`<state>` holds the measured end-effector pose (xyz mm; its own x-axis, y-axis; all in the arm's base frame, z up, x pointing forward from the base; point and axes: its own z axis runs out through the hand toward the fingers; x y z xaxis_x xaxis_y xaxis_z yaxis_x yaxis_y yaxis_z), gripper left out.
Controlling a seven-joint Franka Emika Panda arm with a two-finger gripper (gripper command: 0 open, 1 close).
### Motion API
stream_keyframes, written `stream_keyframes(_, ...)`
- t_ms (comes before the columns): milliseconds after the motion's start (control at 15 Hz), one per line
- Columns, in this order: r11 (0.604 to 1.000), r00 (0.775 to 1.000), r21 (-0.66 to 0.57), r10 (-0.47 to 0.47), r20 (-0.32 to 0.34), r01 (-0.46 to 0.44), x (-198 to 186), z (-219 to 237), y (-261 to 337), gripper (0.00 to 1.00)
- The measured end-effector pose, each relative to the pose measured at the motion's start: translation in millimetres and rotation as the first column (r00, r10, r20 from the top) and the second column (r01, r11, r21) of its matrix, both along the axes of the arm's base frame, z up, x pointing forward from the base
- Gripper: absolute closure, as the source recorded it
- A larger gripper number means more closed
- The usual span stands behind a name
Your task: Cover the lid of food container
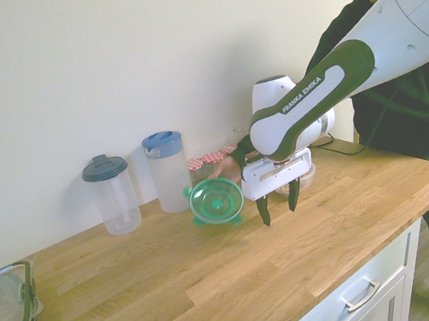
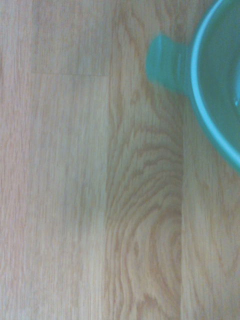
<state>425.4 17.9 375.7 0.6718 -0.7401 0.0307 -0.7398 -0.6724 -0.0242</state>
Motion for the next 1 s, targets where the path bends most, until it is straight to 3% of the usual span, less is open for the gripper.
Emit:
stream_keyframes(200, 0.999, 1.0, 0.032, -0.009, 0.012, 0.008, 1.7, 0.6, 1.1, 0.0)
stream_keyframes(533, 0.959, 0.996, 0.283, 0.007, 0.087, -0.032, 36.3, 0.7, -6.5, 0.0)
stream_keyframes(1000, 0.889, 0.998, 0.457, -0.014, 0.065, -0.018, 105.5, -23.5, -5.7, 0.0)
